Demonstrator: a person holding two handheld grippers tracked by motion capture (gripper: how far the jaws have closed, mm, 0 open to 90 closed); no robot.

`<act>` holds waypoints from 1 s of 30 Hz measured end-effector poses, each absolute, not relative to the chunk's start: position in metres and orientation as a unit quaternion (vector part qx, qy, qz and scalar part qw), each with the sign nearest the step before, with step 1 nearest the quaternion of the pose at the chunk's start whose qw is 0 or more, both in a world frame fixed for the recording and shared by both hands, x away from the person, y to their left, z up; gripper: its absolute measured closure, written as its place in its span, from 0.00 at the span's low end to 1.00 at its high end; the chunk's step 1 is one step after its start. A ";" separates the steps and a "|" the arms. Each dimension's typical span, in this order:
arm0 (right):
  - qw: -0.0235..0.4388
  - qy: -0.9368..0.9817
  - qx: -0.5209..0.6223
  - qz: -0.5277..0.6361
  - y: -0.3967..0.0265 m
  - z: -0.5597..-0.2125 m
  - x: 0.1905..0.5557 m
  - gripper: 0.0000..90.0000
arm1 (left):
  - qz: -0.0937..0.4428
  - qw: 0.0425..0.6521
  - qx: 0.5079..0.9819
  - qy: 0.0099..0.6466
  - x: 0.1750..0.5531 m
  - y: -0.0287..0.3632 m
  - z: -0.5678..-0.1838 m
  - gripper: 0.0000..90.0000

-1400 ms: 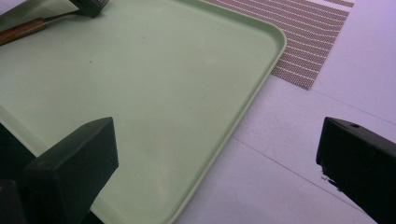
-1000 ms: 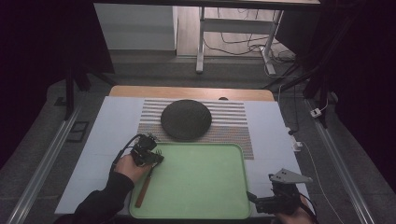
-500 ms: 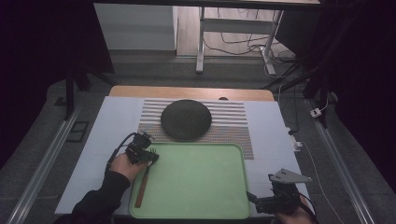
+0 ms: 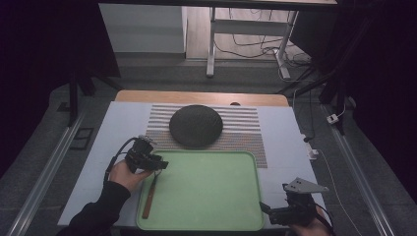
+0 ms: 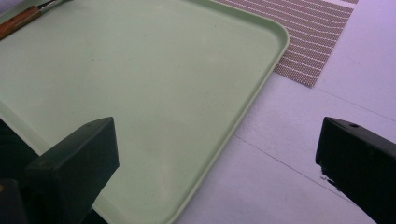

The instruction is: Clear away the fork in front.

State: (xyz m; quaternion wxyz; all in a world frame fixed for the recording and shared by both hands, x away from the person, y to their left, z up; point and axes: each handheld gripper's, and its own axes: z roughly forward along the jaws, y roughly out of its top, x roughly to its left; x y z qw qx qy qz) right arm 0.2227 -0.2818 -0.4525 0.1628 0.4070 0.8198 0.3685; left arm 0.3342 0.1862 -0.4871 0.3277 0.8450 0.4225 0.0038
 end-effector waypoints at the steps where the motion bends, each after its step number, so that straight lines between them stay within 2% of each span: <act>1: 0.163 0.820 0.407 0.369 -0.282 -0.452 0.223 0.00 | 0.007 0.337 0.846 0.414 0.331 0.188 -0.485 0.45; 5: 0.162 0.820 0.407 0.368 -0.281 -0.452 0.223 0.00 | 0.015 0.375 0.840 0.392 0.320 0.196 -0.477 0.32; 14: 0.163 0.820 0.408 0.368 -0.282 -0.452 0.223 0.00 | 0.022 0.414 0.826 0.382 0.290 0.213 -0.465 0.15; 21: 0.163 0.820 0.407 0.368 -0.281 -0.452 0.222 0.00 | 0.026 0.436 0.813 0.384 0.263 0.229 -0.464 0.06; 30: 0.164 0.820 0.408 0.368 -0.282 -0.452 0.222 0.00 | 0.037 0.454 0.797 0.397 0.229 0.256 -0.465 0.00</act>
